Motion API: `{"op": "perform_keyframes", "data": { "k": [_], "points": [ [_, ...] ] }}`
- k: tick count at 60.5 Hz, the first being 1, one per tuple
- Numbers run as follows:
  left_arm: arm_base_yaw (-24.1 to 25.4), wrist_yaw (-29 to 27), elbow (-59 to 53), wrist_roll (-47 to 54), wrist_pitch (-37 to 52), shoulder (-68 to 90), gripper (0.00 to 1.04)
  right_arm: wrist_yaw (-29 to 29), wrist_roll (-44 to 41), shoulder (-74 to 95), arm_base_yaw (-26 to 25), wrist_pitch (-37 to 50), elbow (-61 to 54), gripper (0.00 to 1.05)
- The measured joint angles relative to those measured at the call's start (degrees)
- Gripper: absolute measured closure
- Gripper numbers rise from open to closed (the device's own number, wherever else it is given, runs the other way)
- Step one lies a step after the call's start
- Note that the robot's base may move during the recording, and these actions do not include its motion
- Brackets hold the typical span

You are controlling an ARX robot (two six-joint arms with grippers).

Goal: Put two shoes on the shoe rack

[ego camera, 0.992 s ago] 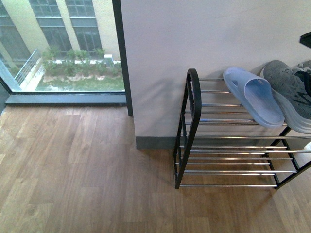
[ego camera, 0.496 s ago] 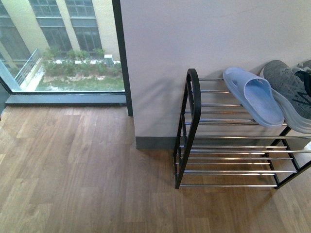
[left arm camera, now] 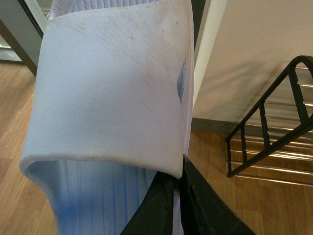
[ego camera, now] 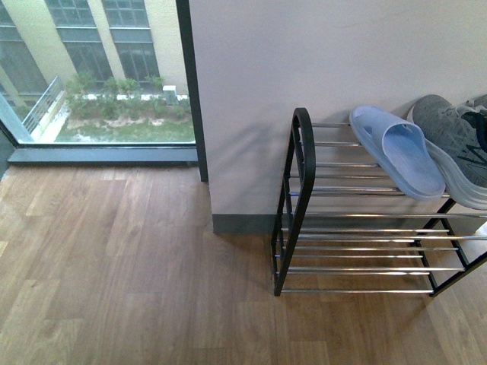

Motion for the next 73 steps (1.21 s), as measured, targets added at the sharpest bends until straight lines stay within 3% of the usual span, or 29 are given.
{"op": "perform_keyframes", "data": {
  "k": [7,35,39,43,73],
  "points": [
    [0.0,0.0,0.0,0.0,0.0,0.0,1.03,2.3,0.0,-3.4,2.2,-2.5,-2.2,1.04],
    [0.0,0.0,0.0,0.0,0.0,0.0,1.03,9.2,-0.2,-22.9,9.2,-18.7,-4.0,1.03],
    [0.0,0.0,0.0,0.0,0.0,0.0,1.03,13.8,-0.2,-25.7,12.7,-21.3,-4.1,1.03],
    [0.0,0.0,0.0,0.0,0.0,0.0,1.03,14.1,-0.2,-28.9,14.8,-24.1,-4.1,1.03],
    [0.0,0.0,0.0,0.0,0.0,0.0,1.03,14.7,-0.2,-43.6,15.2,-38.3,-4.1,1.03]
  ]
}}
